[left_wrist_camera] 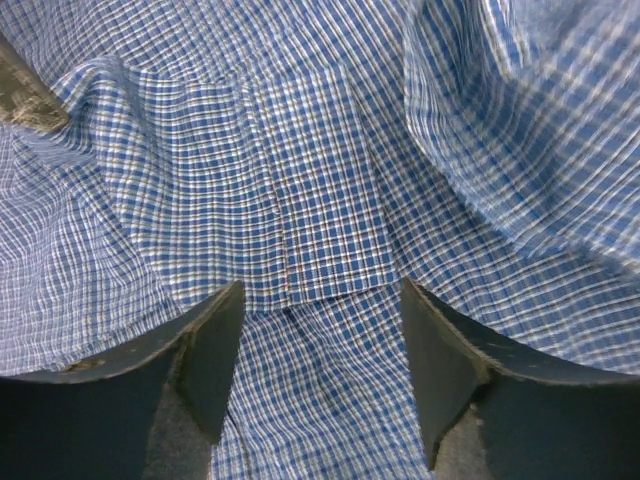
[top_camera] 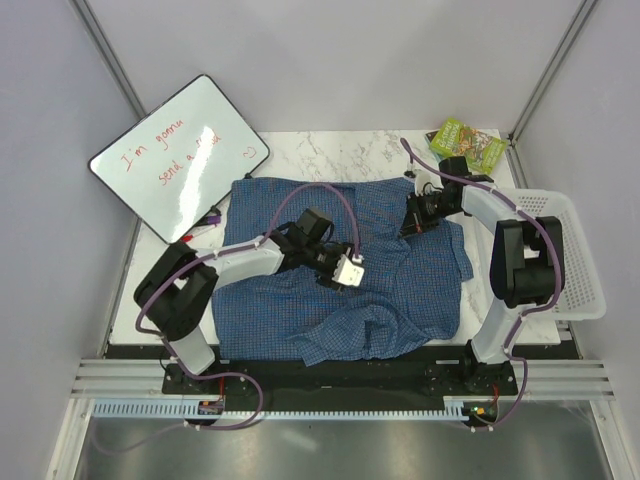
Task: Fold and stack the long sleeve shirts
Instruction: Fold the shirt
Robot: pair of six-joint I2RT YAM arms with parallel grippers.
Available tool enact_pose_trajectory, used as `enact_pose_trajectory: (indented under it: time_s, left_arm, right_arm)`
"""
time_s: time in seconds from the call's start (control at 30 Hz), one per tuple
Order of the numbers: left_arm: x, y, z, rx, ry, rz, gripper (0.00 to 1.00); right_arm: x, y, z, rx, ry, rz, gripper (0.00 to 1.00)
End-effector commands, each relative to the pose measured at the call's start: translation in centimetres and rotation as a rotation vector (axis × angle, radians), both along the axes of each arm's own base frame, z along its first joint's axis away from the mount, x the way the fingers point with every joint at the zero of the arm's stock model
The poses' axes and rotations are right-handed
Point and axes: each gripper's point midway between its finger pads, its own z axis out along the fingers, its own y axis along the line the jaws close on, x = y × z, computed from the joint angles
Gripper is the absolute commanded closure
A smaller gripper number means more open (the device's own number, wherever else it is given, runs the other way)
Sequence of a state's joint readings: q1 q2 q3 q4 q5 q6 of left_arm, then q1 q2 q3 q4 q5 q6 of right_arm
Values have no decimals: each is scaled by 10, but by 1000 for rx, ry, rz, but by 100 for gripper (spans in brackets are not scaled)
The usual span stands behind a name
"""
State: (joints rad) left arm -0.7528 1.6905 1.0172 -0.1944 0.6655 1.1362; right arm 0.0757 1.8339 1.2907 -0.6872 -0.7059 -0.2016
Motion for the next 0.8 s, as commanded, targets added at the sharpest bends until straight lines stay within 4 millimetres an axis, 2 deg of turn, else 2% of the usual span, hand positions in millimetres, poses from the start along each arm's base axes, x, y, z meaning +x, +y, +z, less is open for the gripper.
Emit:
enact_pose_trajectory:
  time_s: [0.0, 0.03, 0.1, 0.33, 0.47, 0.5, 0.63, 0.67, 0.73, 0.77]
  left_arm:
    - [12, -11, -7, -61, -258, -141, 27]
    - [16, -15, -4, -79, -319, -167, 26]
    - [14, -15, -14, -74, -332, -180, 26]
    - [21, -22, -18, -115, -453, -199, 27]
    - [18, -22, -25, -115, -472, -214, 31]
    - [20, -24, -21, -131, -493, -214, 33]
    - [12, -26, -14, -162, -503, -248, 50]
    - [9, -27, -9, -178, -501, -261, 61]
    - [6, -27, -8, -175, -498, -285, 70]
    - [4, -29, -10, -167, -492, -295, 84]
  right_arm:
    - [3, 0, -7, 3, -3, 0, 100]
    - [3, 0, -9, -1, -4, 3, 100]
    - [3, -1, -11, -4, -1, 6, 100]
    - [0, 0, -19, -2, 24, 8, 100]
    - [0, -1, -22, -6, 27, 10, 100]
    - [0, -1, -22, -6, 29, 9, 100]
    - [1, 0, -23, 1, 33, 9, 100]
    - [1, 0, -23, 1, 33, 9, 100]
    - [0, 0, -25, 1, 39, 7, 100]
    - [0, 1, -25, 2, 39, 8, 100]
